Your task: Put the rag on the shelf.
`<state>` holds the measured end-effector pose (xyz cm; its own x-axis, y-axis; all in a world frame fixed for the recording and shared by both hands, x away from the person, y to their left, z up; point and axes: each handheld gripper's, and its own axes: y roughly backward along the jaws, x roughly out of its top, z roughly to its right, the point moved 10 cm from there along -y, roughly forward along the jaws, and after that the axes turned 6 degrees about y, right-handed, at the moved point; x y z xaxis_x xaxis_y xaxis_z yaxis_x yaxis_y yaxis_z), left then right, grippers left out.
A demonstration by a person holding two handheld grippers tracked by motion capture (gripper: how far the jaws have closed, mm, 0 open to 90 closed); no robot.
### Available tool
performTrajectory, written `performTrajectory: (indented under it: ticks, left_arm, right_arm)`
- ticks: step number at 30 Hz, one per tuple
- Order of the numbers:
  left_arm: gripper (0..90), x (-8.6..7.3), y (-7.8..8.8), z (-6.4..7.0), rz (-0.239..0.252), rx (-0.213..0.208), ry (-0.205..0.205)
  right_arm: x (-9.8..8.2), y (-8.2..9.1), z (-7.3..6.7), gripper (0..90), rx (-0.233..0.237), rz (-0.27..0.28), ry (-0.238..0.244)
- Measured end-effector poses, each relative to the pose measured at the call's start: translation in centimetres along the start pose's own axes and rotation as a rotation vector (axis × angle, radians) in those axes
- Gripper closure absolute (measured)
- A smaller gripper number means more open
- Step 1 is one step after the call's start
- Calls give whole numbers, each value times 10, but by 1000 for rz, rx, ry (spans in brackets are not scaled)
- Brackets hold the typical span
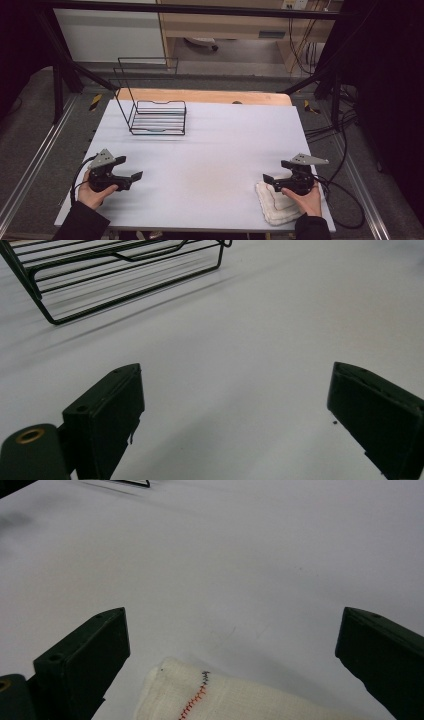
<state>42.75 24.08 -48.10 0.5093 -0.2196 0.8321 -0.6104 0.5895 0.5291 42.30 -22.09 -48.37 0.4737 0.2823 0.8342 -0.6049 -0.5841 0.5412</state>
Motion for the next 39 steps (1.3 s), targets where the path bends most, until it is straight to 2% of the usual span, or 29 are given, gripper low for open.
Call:
performTrajectory:
  ticks: [11,16,17,20,22,23,24,31,39]
  left_arm:
    - [84,-2,0,2,-8,-2,-6]
    - [87,-2,0,2,-10,-4,-5]
    - [87,-2,-1,2,-10,-3,-5]
    - [91,-2,-1,3,-14,-4,-6]
    - [92,-2,-1,3,-14,-6,-7]
    - [92,-2,-1,3,-15,-7,-9]
    - [93,-2,-1,4,-16,-8,-11]
    - [97,-4,-2,5,-23,-12,-13]
    - [102,-4,-3,6,-28,-13,-13]
  right_arm:
    - [-2,0,-2,69,-1,-27,21]
    - [-2,-3,-11,217,50,-68,57]
    - [-2,-3,-11,217,50,-68,57]
    - [-6,-6,-16,348,76,-110,86]
    - [-9,-8,-18,404,89,-128,96]
    - [-9,-8,-18,404,89,-128,96]
    - [-11,-9,-20,461,106,-136,111]
    - [-20,-17,-30,556,153,-198,160]
    - [-28,-24,-31,598,159,-245,197]
